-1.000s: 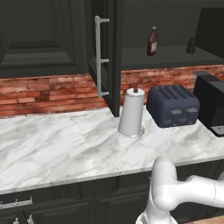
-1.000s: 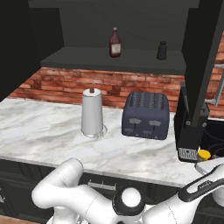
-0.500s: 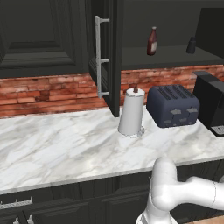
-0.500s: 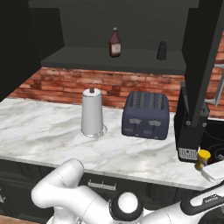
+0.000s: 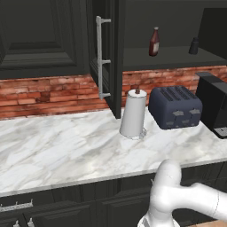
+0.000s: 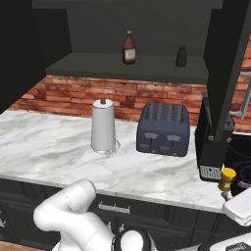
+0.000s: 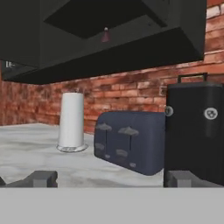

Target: Collect the turmeric, ketchup, and shaker from the cabinet and place them next to the stove.

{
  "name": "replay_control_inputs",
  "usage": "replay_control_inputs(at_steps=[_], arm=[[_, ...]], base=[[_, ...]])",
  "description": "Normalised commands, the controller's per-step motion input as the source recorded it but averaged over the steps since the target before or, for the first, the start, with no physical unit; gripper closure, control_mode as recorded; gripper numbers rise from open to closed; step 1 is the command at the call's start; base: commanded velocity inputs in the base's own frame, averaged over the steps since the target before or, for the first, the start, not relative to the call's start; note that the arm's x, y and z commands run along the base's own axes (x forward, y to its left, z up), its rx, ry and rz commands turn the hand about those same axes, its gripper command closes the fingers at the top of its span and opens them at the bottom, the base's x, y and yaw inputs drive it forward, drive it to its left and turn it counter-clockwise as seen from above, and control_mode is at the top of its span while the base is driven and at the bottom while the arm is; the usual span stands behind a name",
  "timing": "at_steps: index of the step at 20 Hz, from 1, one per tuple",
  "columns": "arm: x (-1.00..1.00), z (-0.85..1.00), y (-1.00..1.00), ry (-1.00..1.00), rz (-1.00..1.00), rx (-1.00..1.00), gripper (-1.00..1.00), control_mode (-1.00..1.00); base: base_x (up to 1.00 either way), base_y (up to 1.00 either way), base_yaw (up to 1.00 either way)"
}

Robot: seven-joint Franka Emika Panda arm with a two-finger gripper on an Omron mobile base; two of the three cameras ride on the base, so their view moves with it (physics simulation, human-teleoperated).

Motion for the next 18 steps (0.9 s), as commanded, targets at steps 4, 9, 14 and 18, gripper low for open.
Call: replay_control_inputs(at_steps=[4, 9, 14, 18], arm=[[-0.56, 0.19, 1.0, 0.0, -0.12, 0.0, -1.0, -1.0], [-0.46, 0.21, 1.0, 0.0, -0.13, 0.0, -1.0, -1.0], [-0.33, 0.3, 1.0, 0.0, -0.16, 0.0, -1.0, -1.0], [-0.16, 0.36, 1.0, -0.04, -0.19, 0.0, -1.0, -1.0]], base=[[0.0, 0.0, 0.0], [0.0, 0.0, 0.0], [0.0, 0.0, 0.0], [0.0, 0.0, 0.0]])
